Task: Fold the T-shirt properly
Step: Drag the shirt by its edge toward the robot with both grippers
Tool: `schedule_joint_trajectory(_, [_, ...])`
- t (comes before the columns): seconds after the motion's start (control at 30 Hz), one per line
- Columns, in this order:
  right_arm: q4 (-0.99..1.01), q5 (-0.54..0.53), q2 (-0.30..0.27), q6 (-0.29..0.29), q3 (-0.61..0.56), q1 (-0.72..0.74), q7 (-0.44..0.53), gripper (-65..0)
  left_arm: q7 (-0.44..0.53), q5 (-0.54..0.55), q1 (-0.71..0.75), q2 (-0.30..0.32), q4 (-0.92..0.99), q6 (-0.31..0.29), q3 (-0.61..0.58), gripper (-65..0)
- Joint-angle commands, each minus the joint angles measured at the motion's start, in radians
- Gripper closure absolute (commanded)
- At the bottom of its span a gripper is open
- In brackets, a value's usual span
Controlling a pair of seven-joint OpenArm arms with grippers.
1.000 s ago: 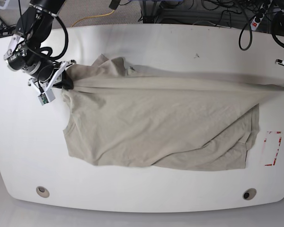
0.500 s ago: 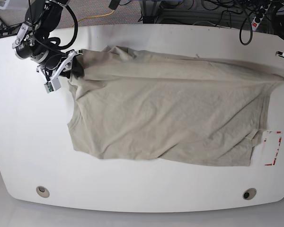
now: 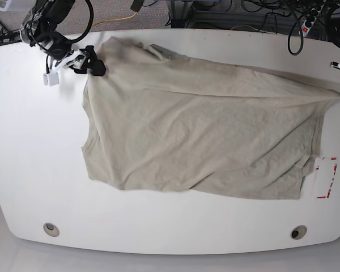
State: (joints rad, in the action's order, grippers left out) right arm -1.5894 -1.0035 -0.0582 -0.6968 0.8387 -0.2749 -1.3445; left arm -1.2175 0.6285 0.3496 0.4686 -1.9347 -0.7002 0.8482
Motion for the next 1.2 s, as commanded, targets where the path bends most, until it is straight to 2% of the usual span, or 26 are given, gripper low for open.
schedule_joint_trajectory(0.0, [-0.055, -0.027, -0.013, -0.001, 0.017, -0.022, 0.012, -49.1, 0.014, 0.001, -0.002, 0.022, -0.013, 0.002, 0.006, -3.6])
schedule_joint_trajectory(0.17, [-0.098, -0.028, -0.004, -0.001, 0.014, -0.09, 0.012, -49.0, 0.014, 0.001, -0.004, 0.022, -0.013, 0.002, 0.004, -3.6])
schedule_joint_trajectory(0.27, [-0.099, -0.028, 0.024, -0.001, 0.012, -0.12, 0.012, -49.0, 0.014, 0.001, -0.005, 0.022, -0.013, 0.002, 0.004, -3.6])
schedule_joint_trajectory(0.53, [-0.099, -0.027, 0.06, -0.001, -0.063, -0.133, 0.012, -48.8, 0.014, 0.001, -0.005, 0.022, -0.013, 0.002, -0.016, -3.6])
schedule_joint_trajectory(0.73, [-0.099, -0.021, 0.094, -0.001, -0.071, -0.129, 0.013, -48.5, 0.014, 0.001, -0.005, 0.022, -0.013, 0.002, -0.011, -3.6])
schedule_joint_trajectory(0.8, [-0.099, -0.021, 0.096, -0.001, -0.071, -0.125, 0.015, -42.6, 0.014, 0.001, -0.005, 0.022, -0.013, 0.002, -0.011, -3.6])
schedule_joint_trajectory(1.03, [-0.099, -0.021, 0.088, -0.001, -0.072, -0.123, 0.015, -3.2, 0.014, 0.001, -0.005, 0.022, -0.013, 0.002, -0.01, -3.6])
schedule_joint_trajectory(1.07, [-0.099, -0.021, 0.088, -0.001, -0.072, -0.126, 0.015, 0.0, 0.014, 0.001, -0.005, 0.022, -0.013, 0.002, -0.01, -3.6])
schedule_joint_trajectory(1.17, [-0.122, -0.022, 0.083, -0.001, -0.072, -0.136, 0.015, 0.0, 0.014, 0.001, -0.005, 0.022, -0.013, 0.002, -0.014, -3.6])
